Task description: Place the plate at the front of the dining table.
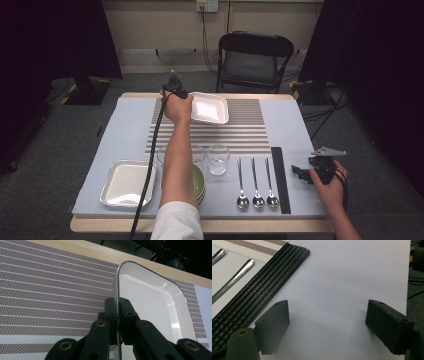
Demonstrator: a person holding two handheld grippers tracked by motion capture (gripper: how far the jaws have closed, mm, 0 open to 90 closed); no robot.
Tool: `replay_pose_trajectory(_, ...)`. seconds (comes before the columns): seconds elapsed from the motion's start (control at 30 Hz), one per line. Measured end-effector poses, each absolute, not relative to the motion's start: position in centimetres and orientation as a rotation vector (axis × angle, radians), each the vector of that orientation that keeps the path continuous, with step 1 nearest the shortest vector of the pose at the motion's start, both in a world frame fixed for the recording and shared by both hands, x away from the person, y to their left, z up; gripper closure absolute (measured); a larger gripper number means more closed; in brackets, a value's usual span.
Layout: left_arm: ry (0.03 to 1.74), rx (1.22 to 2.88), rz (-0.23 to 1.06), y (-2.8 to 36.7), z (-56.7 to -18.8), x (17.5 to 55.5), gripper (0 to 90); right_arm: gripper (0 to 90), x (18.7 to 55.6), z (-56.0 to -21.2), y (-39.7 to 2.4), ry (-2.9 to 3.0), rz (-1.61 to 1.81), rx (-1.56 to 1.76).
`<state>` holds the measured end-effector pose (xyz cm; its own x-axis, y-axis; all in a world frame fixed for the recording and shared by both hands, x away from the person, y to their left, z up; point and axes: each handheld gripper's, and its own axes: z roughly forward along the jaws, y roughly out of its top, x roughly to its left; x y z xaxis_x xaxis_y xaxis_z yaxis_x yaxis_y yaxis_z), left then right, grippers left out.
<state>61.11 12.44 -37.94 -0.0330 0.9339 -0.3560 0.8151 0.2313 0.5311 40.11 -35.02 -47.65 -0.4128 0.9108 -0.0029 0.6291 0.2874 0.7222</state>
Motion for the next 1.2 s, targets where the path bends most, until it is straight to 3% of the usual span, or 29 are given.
replay_pose_trajectory(1.2,1.86,1.635,0.226,11.6,-38.53,61.34,85.8,18.2,40.11,-47.65,-35.02,2.145,0.913,1.381)
